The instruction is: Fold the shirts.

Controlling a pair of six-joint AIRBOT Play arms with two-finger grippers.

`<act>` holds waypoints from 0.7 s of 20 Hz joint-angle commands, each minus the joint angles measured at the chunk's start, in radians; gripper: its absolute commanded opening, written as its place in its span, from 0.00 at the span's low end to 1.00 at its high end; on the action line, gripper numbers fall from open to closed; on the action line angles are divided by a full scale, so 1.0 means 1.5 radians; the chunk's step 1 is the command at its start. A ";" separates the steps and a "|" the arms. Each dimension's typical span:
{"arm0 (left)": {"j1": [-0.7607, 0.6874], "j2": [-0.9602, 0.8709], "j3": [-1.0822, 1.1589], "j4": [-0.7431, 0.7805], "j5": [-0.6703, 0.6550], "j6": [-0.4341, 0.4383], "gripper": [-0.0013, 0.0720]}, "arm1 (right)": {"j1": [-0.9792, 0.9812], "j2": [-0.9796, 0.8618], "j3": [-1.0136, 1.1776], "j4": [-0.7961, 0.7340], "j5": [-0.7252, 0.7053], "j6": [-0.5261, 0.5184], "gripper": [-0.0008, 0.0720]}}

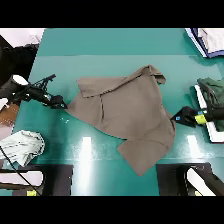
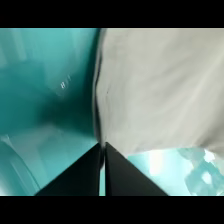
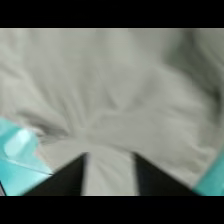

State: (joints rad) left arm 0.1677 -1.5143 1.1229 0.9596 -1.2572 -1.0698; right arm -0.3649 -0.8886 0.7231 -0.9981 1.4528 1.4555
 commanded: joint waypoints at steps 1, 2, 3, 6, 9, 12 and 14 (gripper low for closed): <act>0.000 0.032 0.015 -0.001 0.012 -0.004 0.05 | -0.119 0.049 -0.100 0.000 0.027 0.007 0.66; 0.000 0.036 0.015 -0.002 0.012 -0.004 0.05 | -0.146 0.049 -0.125 0.000 0.046 0.006 0.66; 0.000 0.036 0.014 -0.002 0.012 -0.004 0.05 | -0.162 0.045 -0.147 -0.001 0.055 0.005 0.64; 0.000 0.036 0.014 -0.002 0.010 -0.007 0.05 | -0.146 0.023 -0.198 -0.028 0.041 -0.004 0.63; 0.000 0.036 0.014 -0.002 0.010 -0.016 0.05 | -0.076 0.006 -0.208 -0.058 0.008 0.018 0.62; 0.000 0.036 0.014 -0.002 0.006 -0.016 0.05 | -0.020 0.027 -0.187 -0.129 -0.007 0.069 0.52; 0.000 0.036 0.014 -0.002 0.008 -0.016 0.05 | 0.000 0.056 -0.179 -0.154 -0.011 0.087 0.52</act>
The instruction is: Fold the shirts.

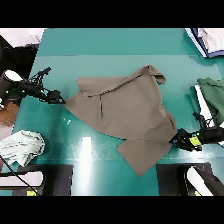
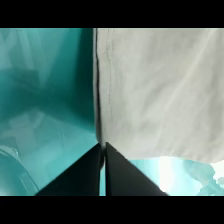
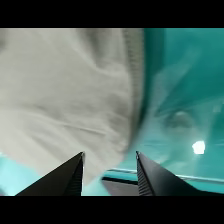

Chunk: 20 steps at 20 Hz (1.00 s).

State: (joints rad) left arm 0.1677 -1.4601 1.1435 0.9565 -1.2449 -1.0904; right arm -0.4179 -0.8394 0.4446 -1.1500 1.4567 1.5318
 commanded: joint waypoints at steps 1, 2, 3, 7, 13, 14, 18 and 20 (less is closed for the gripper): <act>0.000 0.000 0.001 0.000 -0.001 -0.002 0.05 | 0.044 0.033 0.004 -0.057 -0.014 0.044 0.52; 0.000 0.000 0.001 0.000 -0.001 -0.002 0.05 | 0.052 0.036 -0.005 -0.053 -0.017 0.045 0.52; 0.000 0.000 0.001 0.000 -0.001 -0.001 0.05 | 0.064 0.035 -0.018 -0.049 -0.024 0.046 0.52; 0.000 0.000 0.001 0.000 -0.001 -0.001 0.05 | 0.125 0.035 -0.046 -0.048 -0.080 0.066 0.51; 0.000 0.002 0.001 0.001 -0.001 -0.002 0.05 | 0.174 0.035 -0.044 -0.050 -0.111 0.072 0.04; 0.001 0.007 0.001 0.004 0.005 -0.002 0.05 | 0.181 0.035 -0.040 -0.050 -0.111 0.072 0.04; 0.000 0.060 0.053 0.011 0.022 -0.026 0.05 | 0.191 0.035 0.071 -0.048 -0.119 0.072 0.03; 0.000 0.093 0.112 0.010 0.011 -0.061 0.05 | 0.191 0.035 0.175 -0.048 -0.140 0.072 0.03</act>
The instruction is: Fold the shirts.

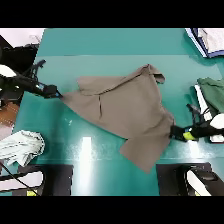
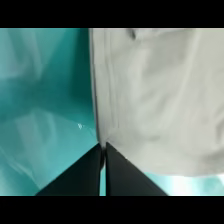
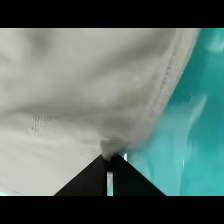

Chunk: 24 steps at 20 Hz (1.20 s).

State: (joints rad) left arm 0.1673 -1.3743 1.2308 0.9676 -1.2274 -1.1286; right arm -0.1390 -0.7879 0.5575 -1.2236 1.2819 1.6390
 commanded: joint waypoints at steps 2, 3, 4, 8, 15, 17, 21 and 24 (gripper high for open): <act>0.001 0.073 0.123 -0.001 0.002 -0.081 0.05 | 0.005 -0.007 0.224 0.001 -0.068 0.001 0.03; 0.001 0.092 0.163 -0.002 0.016 -0.104 0.05 | 0.005 -0.020 0.297 0.001 -0.083 0.001 0.03; 0.001 0.108 0.203 -0.002 0.025 -0.123 0.05 | 0.005 -0.034 0.365 0.001 -0.095 -0.001 0.03; 0.001 0.165 0.395 -0.002 0.028 -0.146 0.05 | 0.005 -0.107 0.664 -0.001 -0.099 -0.037 0.03; 0.001 0.284 0.581 0.005 0.101 -0.145 0.05 | -0.009 -0.127 1.006 -0.007 -0.105 -0.075 0.03; 0.001 0.327 0.581 0.007 0.144 -0.145 0.05 | -0.033 -0.086 1.017 -0.007 -0.139 -0.093 0.03; 0.001 0.385 0.583 -0.009 0.144 -0.145 0.05 | -0.104 0.021 0.963 -0.006 -0.199 -0.102 0.03; 0.001 0.396 0.583 -0.023 0.124 -0.137 0.05 | -0.166 0.051 0.953 -0.004 -0.194 -0.112 0.03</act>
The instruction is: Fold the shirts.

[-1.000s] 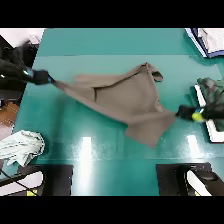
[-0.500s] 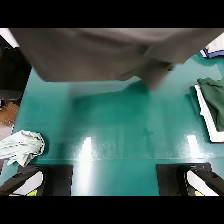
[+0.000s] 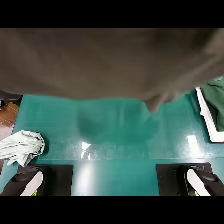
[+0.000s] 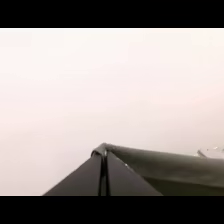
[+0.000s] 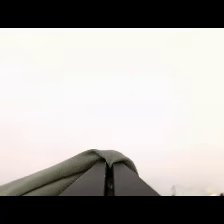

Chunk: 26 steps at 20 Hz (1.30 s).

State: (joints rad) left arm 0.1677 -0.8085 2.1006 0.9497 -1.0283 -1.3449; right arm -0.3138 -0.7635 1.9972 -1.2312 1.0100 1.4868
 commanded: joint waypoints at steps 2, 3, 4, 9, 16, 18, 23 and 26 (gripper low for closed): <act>0.000 0.017 -0.035 0.008 -0.029 0.006 0.05 | -0.079 -0.003 0.037 0.007 0.062 -0.010 0.03; 0.000 0.010 -0.067 0.013 -0.041 0.006 0.05 | -0.083 -0.033 0.061 0.021 0.110 -0.010 0.03; 0.000 -0.004 -0.103 0.019 -0.061 0.005 0.05 | -0.079 -0.070 0.077 0.043 0.155 -0.010 0.03; 0.000 -0.166 -0.244 0.015 -0.201 -0.009 0.05 | 0.035 -0.233 -0.052 0.068 0.267 -0.008 0.03; 0.000 -0.460 -0.332 0.006 -0.129 0.005 0.05 | 0.104 -0.492 -0.165 0.065 0.180 0.033 0.03; 0.000 -0.507 -0.332 -0.022 -0.052 0.012 0.05 | 0.114 -0.546 -0.146 0.050 0.113 0.032 0.03; -0.035 -0.536 -0.332 -0.045 0.119 0.093 0.05 | 0.148 -0.610 -0.102 -0.046 -0.018 0.022 0.03; -0.057 -0.537 -0.332 -0.023 0.123 0.124 0.05 | 0.163 -0.609 -0.102 -0.130 -0.023 0.019 0.03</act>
State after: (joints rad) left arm 0.1078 -1.5993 1.6039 0.8955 -0.9112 -1.2152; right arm -0.0906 -1.6566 1.8343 -1.3045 1.0298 1.5211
